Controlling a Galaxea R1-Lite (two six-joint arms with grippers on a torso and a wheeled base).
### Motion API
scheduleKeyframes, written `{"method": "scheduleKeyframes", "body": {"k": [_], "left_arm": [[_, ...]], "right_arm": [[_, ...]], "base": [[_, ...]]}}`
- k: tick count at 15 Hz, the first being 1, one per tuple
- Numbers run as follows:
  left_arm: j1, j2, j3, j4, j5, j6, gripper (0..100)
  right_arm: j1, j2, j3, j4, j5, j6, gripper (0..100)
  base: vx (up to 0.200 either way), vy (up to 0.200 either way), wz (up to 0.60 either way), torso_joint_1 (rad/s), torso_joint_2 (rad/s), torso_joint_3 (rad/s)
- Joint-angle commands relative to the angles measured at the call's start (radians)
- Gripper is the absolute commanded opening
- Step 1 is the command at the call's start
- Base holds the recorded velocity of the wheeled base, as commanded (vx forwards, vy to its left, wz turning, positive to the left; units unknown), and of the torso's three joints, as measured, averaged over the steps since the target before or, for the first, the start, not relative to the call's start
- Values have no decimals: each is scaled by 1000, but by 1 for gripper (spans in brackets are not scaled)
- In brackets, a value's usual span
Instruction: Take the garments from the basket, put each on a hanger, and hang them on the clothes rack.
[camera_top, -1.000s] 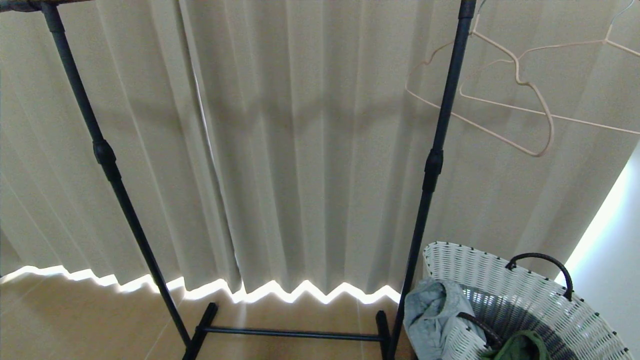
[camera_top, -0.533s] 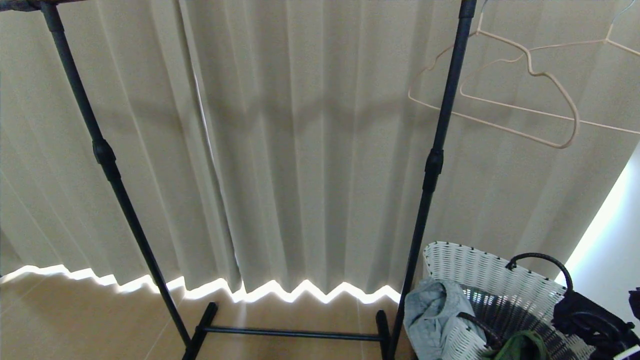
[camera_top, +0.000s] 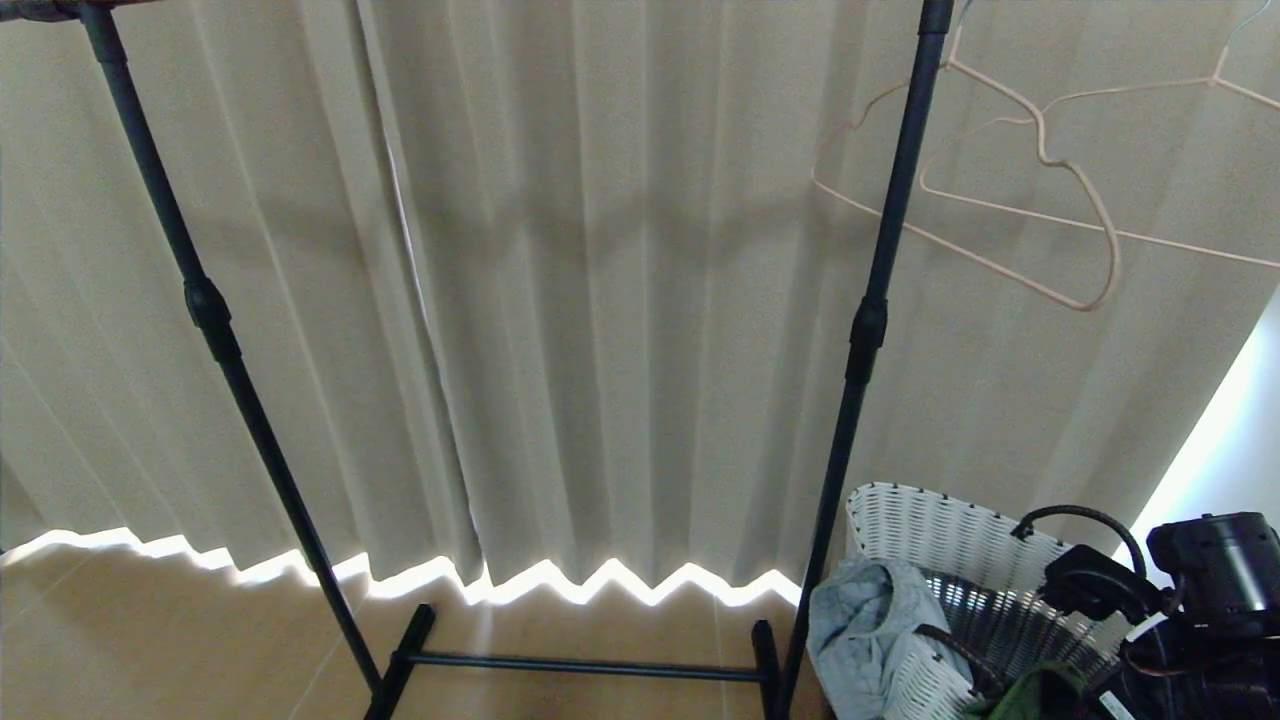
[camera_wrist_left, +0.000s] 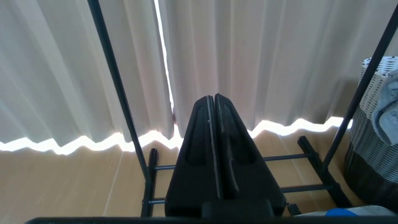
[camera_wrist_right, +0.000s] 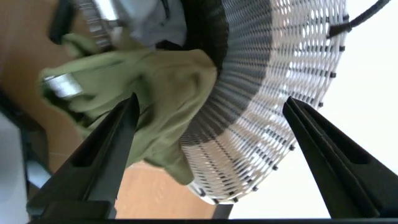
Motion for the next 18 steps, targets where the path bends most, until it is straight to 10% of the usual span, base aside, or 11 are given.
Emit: {"method": "scheduleKeyframes", "body": {"k": [1, 3, 4, 10, 18], "left_arm": [[1, 0, 0, 0, -1, 0, 0], [1, 0, 0, 0, 1, 0, 0], [1, 0, 0, 0, -1, 0, 0], [1, 0, 0, 0, -1, 0, 0], [1, 0, 0, 0, -1, 0, 0]], "right_arm": [[-8, 76, -29, -1, -10, 0, 100], [-8, 84, -35, -3, -12, 0, 100], [-8, 86, -40, -3, -12, 0, 0], [-6, 56, -32, -9, -10, 2, 0], [-5, -511, 63, -3, 49, 6, 0]], "base": [[0, 0, 0, 0, 0, 0], [0, 0, 0, 0, 0, 0], [0, 0, 0, 0, 0, 0], [0, 0, 0, 0, 0, 0], [0, 0, 0, 0, 0, 0]]}}
